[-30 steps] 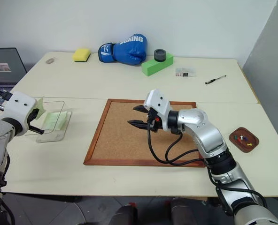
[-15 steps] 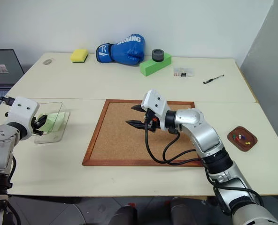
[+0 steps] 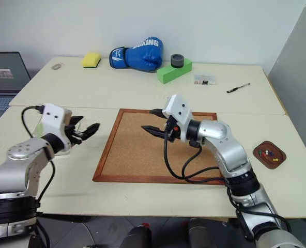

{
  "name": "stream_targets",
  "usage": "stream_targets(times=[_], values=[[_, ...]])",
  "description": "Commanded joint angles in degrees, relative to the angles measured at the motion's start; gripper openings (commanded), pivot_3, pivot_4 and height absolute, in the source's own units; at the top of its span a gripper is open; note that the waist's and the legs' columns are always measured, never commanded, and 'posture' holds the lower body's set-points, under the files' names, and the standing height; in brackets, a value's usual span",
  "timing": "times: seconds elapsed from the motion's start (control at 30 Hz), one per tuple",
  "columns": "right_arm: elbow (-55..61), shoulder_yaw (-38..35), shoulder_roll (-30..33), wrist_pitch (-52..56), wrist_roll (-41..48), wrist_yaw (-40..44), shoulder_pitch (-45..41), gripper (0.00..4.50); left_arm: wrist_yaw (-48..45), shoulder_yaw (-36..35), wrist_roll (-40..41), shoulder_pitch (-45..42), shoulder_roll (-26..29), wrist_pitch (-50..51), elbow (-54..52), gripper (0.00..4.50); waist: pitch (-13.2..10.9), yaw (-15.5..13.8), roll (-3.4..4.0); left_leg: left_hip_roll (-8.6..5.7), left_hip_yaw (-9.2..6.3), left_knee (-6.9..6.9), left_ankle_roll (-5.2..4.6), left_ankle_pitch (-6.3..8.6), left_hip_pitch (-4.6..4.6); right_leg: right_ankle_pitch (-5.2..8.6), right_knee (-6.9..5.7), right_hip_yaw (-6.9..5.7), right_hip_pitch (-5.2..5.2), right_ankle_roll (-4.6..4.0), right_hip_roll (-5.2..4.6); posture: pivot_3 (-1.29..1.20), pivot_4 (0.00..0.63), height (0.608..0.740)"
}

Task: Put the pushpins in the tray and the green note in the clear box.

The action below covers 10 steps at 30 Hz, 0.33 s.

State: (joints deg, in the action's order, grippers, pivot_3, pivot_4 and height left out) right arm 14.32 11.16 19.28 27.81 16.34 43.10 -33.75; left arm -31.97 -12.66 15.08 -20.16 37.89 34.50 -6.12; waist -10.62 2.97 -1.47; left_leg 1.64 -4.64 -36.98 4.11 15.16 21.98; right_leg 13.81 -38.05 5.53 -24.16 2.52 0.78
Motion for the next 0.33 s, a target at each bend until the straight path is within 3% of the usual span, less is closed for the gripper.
stream_targets(times=[0.03,0.17,0.33], values=[[11.3,-6.7,3.1,2.0,1.2,-4.3,9.2,2.68,-5.2,4.7,0.0,-0.6,0.2,-5.1,-1.8,3.47,0.0,-0.1,-0.01,0.00,-0.02,0.00,0.00,0.00,0.00,0.02,0.02,-0.02,0.01,0.03,0.01,0.00,0.150,0.740],[15.5,-9.4,6.7,0.1,-1.1,-6.5,20.7,2.68,-9.8,7.5,2.9,-1.4,-2.0,-5.8,-0.8,3.47,0.0,0.0,-0.03,-0.01,0.02,-0.01,0.00,0.00,-0.08,0.16,0.04,0.01,0.10,0.25,0.01,0.00,0.150,0.740],[15.2,-11.4,6.1,-1.9,-2.1,-10.1,26.1,2.68,-13.1,9.8,3.3,-2.2,-4.0,-8.6,0.6,3.47,0.0,0.6,-0.02,-0.01,0.12,-0.04,0.00,0.00,-0.17,0.13,-0.04,0.16,0.07,0.29,0.05,0.00,0.150,0.740]])
